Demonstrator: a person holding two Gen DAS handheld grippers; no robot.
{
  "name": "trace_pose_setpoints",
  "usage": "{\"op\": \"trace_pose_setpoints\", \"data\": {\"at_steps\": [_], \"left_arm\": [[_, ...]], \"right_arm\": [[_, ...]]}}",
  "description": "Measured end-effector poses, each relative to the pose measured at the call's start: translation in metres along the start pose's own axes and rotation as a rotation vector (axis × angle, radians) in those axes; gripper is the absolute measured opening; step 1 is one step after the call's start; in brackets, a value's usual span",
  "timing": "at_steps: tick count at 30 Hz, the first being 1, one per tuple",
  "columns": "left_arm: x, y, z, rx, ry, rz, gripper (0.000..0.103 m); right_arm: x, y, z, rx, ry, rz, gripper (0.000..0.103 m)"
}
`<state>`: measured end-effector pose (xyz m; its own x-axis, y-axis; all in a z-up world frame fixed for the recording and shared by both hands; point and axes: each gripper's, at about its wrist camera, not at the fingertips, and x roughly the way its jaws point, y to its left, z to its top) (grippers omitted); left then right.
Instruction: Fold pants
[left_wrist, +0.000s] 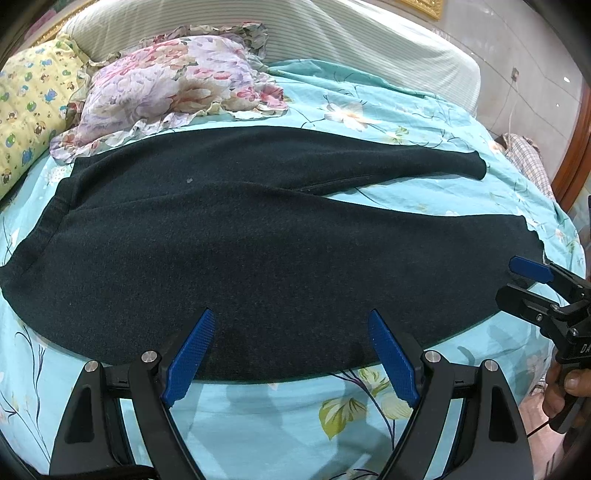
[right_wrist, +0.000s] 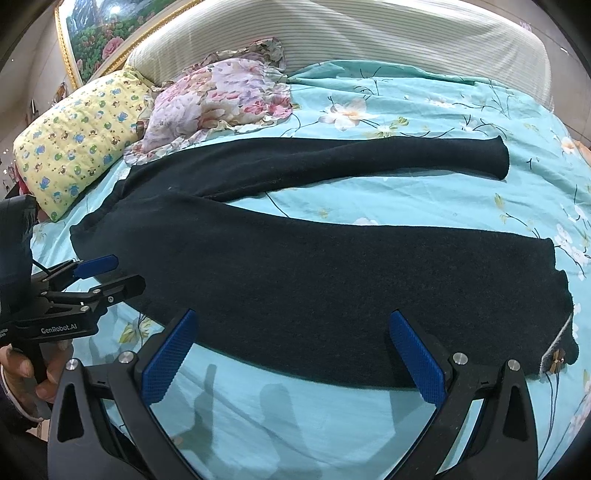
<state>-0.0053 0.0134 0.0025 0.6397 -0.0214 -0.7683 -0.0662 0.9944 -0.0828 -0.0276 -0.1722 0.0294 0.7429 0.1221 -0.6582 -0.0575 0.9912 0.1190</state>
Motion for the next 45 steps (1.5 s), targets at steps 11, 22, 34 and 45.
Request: {"op": "trace_pose_setpoints", "data": {"at_steps": [11, 22, 34, 45], "left_arm": [[0.000, 0.000, 0.000, -0.002, 0.002, -0.008, 0.086], [0.000, -0.002, -0.001, 0.006, 0.001, -0.015, 0.086], [0.001, -0.002, 0.000, 0.008, 0.006, -0.025, 0.086], [0.004, -0.005, 0.011, 0.043, 0.012, -0.033, 0.086]], "right_arm": [[0.000, 0.001, -0.003, 0.009, 0.000, 0.002, 0.103], [0.000, 0.000, -0.003, 0.011, 0.000, 0.004, 0.103], [0.000, 0.000, -0.003, 0.013, -0.001, 0.009, 0.103], [-0.005, -0.005, 0.002, 0.053, -0.020, 0.032, 0.103]]}}
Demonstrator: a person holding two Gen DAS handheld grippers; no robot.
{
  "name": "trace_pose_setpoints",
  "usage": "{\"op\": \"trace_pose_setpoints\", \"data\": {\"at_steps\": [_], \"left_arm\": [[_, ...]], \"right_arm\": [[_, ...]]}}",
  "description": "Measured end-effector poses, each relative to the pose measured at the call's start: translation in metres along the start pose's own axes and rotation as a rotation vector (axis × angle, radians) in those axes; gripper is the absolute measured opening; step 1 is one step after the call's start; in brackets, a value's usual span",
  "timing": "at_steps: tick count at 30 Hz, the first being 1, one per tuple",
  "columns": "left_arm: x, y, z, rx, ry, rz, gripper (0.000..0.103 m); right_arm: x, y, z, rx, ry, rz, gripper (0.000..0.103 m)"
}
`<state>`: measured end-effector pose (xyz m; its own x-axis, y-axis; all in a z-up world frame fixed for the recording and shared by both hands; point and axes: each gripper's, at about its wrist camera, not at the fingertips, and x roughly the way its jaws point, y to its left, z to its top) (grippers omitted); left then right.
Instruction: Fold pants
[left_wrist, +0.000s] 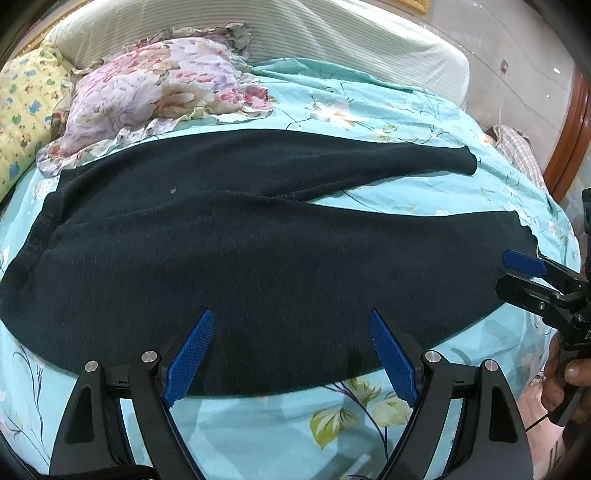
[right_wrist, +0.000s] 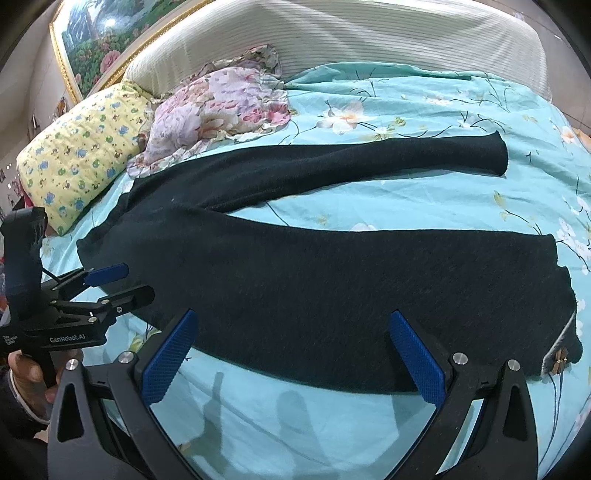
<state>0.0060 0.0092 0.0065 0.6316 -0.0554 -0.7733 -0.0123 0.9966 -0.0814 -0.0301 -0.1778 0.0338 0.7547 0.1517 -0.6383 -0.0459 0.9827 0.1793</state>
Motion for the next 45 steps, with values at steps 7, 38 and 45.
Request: {"op": "trace_pose_setpoints", "data": {"at_steps": [7, 38, 45], "left_arm": [[0.007, -0.001, 0.016, 0.024, 0.003, -0.004, 0.086], [0.106, -0.020, 0.176, 0.309, 0.068, -0.069, 0.086], [0.154, -0.025, 0.210, 0.352, 0.151, -0.144, 0.086]], "right_arm": [[0.000, -0.011, 0.010, 0.018, -0.007, -0.007, 0.103], [0.022, -0.163, 0.154, 0.235, -0.033, -0.101, 0.103], [0.039, -0.200, 0.171, 0.283, -0.002, -0.112, 0.103]]}}
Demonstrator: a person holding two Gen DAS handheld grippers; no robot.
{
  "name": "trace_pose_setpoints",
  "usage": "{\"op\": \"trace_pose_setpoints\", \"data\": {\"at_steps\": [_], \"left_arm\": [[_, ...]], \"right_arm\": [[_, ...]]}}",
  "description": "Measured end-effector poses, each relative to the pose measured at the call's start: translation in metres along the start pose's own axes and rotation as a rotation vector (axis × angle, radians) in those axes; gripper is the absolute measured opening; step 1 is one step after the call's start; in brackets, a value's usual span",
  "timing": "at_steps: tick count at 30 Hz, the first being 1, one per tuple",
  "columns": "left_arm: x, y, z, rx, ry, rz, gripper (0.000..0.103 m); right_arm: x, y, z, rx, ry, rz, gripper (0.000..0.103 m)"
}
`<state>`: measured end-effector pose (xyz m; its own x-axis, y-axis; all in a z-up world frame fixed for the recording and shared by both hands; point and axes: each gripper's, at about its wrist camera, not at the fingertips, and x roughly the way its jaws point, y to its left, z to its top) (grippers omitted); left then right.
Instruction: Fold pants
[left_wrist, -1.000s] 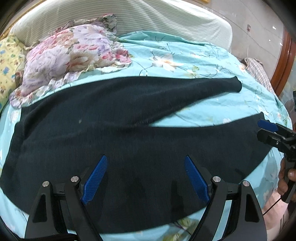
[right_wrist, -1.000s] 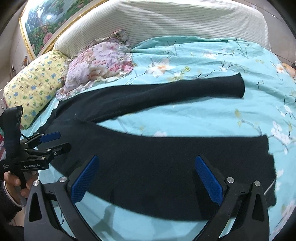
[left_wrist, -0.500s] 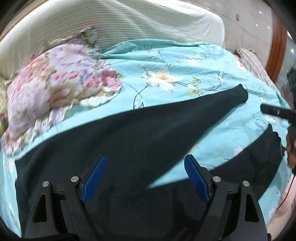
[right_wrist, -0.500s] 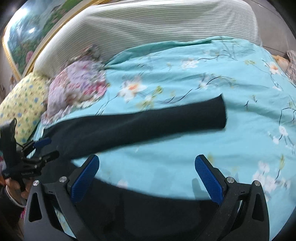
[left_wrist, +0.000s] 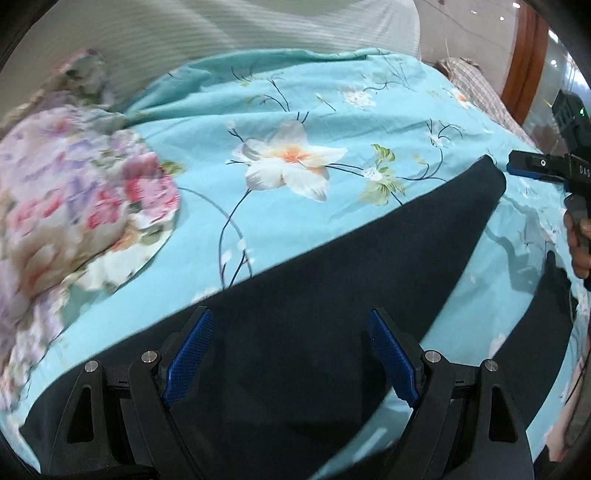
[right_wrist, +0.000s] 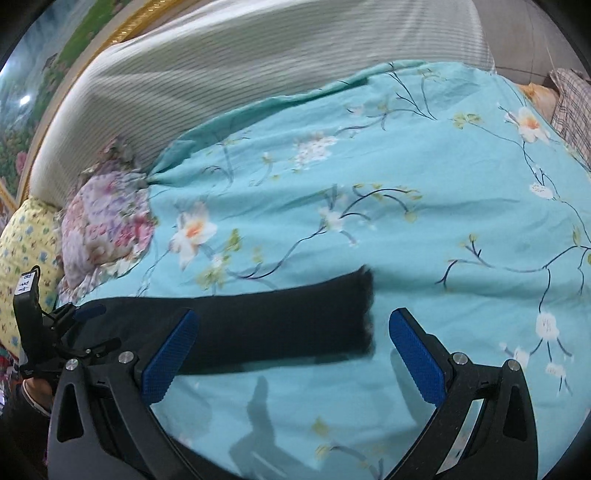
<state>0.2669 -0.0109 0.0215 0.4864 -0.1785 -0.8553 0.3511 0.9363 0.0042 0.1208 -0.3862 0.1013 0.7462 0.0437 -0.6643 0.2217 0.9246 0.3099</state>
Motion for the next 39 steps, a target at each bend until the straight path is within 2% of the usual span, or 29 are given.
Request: {"op": "trace_pose_setpoints", "data": {"at_steps": [3, 6, 9, 12, 14, 15, 16, 17, 18, 19, 22, 29, 35, 39], "left_arm": [[0.015, 0.005, 0.014, 0.024, 0.027, -0.051, 0.086], [0.031, 0.007, 0.028, 0.060, 0.075, -0.106, 0.086], [0.048, 0.010, 0.040, 0.088, 0.117, -0.118, 0.086], [0.066, 0.011, 0.044, 0.107, 0.189, -0.150, 0.086], [0.069, 0.005, 0.043, 0.145, 0.202, -0.165, 0.084], [0.068, 0.001, 0.041, 0.171, 0.200, -0.170, 0.077], [0.066, -0.004, 0.039, 0.198, 0.197, -0.182, 0.062], [0.064, -0.008, 0.037, 0.216, 0.195, -0.189, 0.052], [0.061, -0.013, 0.034, 0.235, 0.194, -0.194, 0.030], [0.058, -0.017, 0.032, 0.245, 0.191, -0.194, 0.012], [0.041, -0.026, 0.023, 0.261, 0.146, -0.191, 0.007], [-0.021, -0.037, -0.010, 0.216, 0.052, -0.215, 0.005], [-0.061, -0.042, -0.037, 0.123, 0.005, -0.250, 0.005], [-0.084, -0.054, -0.061, 0.106, -0.013, -0.259, 0.004]], "right_arm": [[0.010, -0.012, 0.007, 0.021, 0.020, 0.007, 0.102], [0.019, -0.018, 0.012, 0.028, 0.041, 0.022, 0.097], [0.029, -0.020, 0.015, 0.019, 0.071, 0.033, 0.090], [0.036, -0.018, 0.017, 0.001, 0.095, 0.042, 0.075], [0.038, -0.018, 0.017, -0.007, 0.101, 0.037, 0.058], [0.038, -0.018, 0.017, -0.010, 0.102, 0.033, 0.053], [0.038, -0.019, 0.017, -0.012, 0.102, 0.031, 0.043], [0.037, -0.019, 0.017, -0.015, 0.101, 0.030, 0.030], [0.037, -0.019, 0.017, -0.017, 0.103, 0.031, 0.024], [0.036, -0.020, 0.017, -0.022, 0.104, 0.032, 0.015], [0.030, -0.019, 0.016, -0.030, 0.088, 0.034, 0.005], [0.000, -0.012, 0.006, -0.058, 0.030, 0.052, 0.003], [-0.027, -0.007, -0.017, -0.085, -0.010, 0.104, 0.003], [-0.047, -0.005, -0.038, -0.087, -0.029, 0.129, 0.003]]}}
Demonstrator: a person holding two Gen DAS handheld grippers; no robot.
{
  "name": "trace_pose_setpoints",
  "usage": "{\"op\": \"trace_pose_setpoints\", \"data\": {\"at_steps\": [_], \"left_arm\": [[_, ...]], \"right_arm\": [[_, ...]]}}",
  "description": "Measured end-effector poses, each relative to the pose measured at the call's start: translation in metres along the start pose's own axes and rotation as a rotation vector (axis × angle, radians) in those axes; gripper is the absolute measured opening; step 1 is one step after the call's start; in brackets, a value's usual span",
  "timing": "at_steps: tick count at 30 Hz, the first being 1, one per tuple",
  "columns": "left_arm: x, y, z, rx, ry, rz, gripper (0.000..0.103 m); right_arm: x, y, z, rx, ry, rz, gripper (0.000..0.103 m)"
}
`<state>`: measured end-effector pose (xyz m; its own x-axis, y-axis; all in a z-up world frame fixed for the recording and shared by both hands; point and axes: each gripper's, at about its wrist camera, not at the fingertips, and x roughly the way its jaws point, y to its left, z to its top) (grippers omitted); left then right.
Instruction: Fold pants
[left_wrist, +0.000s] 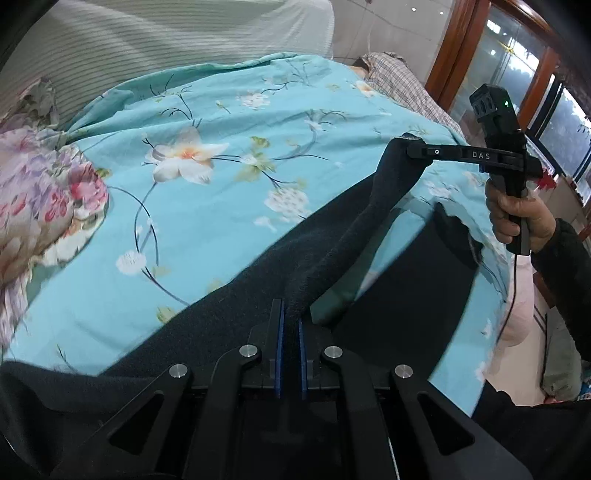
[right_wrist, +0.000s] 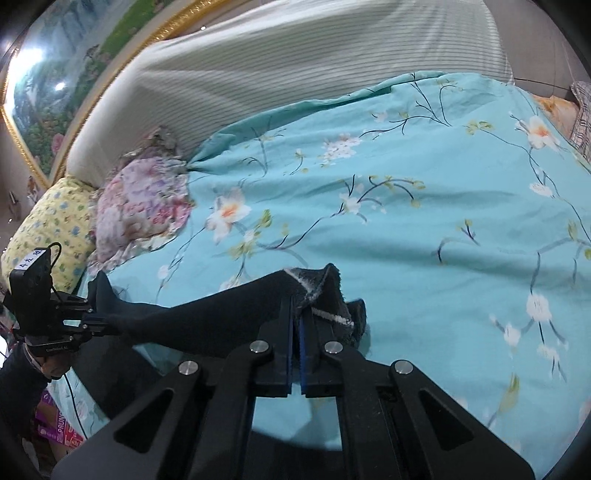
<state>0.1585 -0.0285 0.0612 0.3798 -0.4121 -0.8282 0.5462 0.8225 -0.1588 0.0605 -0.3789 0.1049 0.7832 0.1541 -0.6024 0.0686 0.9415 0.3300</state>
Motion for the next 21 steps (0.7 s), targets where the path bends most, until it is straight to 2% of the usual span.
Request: {"op": "trace_pose_setpoints", "data": {"at_steps": [9, 15, 21], "left_arm": [[-0.011, -0.037, -0.047, -0.025, -0.021, -0.029, 0.004], [-0.014, -0.049, -0.065, -0.033, -0.022, -0.036, 0.004], [-0.004, -0.057, -0.079, -0.033, -0.008, -0.021, 0.004]], "right_arm": [[-0.040, -0.001, -0.053, 0.028, -0.044, 0.047, 0.003], [-0.056, -0.002, -0.083, 0.043, -0.061, 0.062, 0.003], [-0.064, 0.001, -0.101, 0.011, -0.071, 0.029, 0.003]]}}
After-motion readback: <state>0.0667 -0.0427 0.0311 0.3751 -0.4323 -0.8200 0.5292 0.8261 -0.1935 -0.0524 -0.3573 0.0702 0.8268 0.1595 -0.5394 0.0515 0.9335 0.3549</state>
